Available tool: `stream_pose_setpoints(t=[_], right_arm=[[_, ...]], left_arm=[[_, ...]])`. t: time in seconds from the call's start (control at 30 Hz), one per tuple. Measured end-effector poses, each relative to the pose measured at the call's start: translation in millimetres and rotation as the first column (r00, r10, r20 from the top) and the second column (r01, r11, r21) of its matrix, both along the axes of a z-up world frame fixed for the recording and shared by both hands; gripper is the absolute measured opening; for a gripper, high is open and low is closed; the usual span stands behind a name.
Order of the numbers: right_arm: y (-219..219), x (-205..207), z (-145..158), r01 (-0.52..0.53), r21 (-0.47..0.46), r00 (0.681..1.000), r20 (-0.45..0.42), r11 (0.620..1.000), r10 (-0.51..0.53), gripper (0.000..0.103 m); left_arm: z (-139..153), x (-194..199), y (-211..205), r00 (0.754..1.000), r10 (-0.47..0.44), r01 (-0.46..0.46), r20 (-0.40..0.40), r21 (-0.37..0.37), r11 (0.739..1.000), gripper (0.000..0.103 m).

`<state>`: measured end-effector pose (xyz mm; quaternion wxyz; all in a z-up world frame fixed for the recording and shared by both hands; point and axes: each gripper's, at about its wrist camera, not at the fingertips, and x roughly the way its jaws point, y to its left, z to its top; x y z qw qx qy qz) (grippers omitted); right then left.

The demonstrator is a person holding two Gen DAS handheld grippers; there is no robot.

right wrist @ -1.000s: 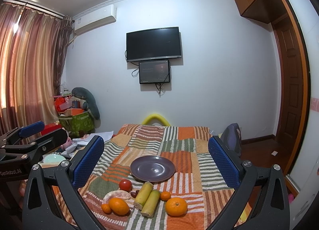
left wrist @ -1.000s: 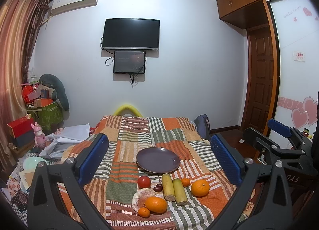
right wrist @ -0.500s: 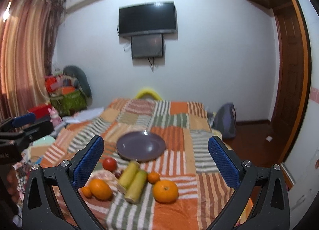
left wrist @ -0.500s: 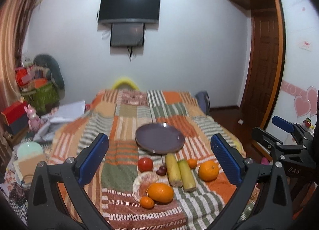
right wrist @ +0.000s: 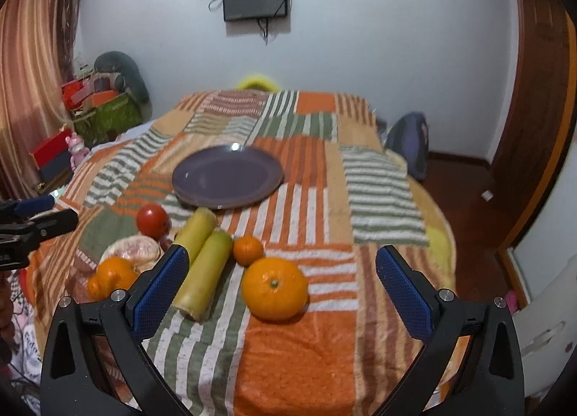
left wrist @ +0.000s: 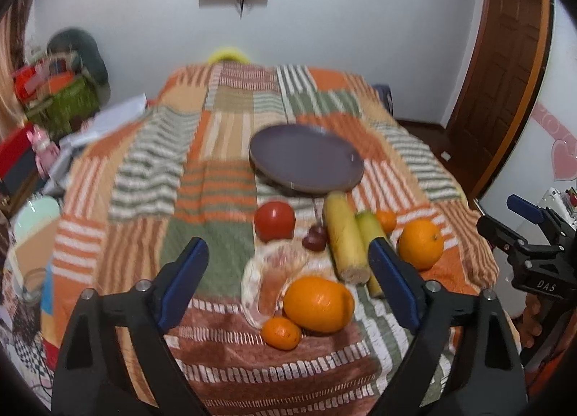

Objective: Organize fruits
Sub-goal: 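Grasp a large orange with the left tool while the right tool grasps the other large orange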

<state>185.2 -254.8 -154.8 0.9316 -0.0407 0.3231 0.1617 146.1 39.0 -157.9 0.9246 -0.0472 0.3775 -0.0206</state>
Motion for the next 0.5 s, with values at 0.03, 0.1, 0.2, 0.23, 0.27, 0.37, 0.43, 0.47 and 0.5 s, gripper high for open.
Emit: stream_pose_setpoints(t=[0.03, 0.1, 0.2, 0.23, 0.27, 0.37, 0.43, 0.47, 0.5], right_arm=[[-1, 2, -3, -0.006, 0.005, 1.0, -0.014, 1.0, 0.006, 0.102], [-2, 6, -9, -0.015, 0.016, 0.999, -0.05, 1.0, 0.015, 0.102], [-2, 14, -23, -0.022, 0.015, 0.995, -0.1, 1.0, 0.024, 0.101], [-1, 16, -26, -0.025, 0.013, 0.993, -0.115, 1.0, 0.027, 0.099], [-1, 18, -30, -0.03, 0.013, 0.991, -0.129, 0.999, 0.032, 0.096], [2, 26, -40, -0.044, 0.018, 0.984, -0.172, 0.999, 0.047, 0.093], [5, 31, -46, -0.049, 0.023, 0.98, -0.193, 0.999, 0.052, 0.092], [6, 33, -49, -0.052, 0.025, 0.977, -0.205, 0.998, 0.056, 0.091], [6, 36, -52, -0.052, 0.025, 0.975, -0.214, 0.998, 0.057, 0.09]], left_arm=[[-6, 3, 0, 1.0, -0.005, 0.004, -0.017, -0.004, 1.0, 0.087], [-16, 6, -2, 0.999, -0.021, 0.021, -0.048, -0.012, 1.0, 0.087], [-28, 8, -10, 0.994, -0.064, 0.063, -0.088, -0.01, 0.998, 0.087], [-31, 8, -13, 0.992, -0.074, 0.074, -0.098, -0.006, 0.997, 0.087], [-35, 9, -16, 0.991, -0.083, 0.083, -0.108, -0.004, 0.997, 0.087], [-46, 13, -20, 0.984, -0.1, 0.099, -0.144, -0.015, 0.995, 0.087], [-54, 14, -20, 0.981, -0.104, 0.101, -0.166, -0.025, 0.995, 0.087], [-56, 15, -20, 0.979, -0.105, 0.101, -0.173, -0.03, 0.994, 0.087], [-60, 17, -20, 0.977, -0.108, 0.102, -0.186, -0.04, 0.994, 0.087]])
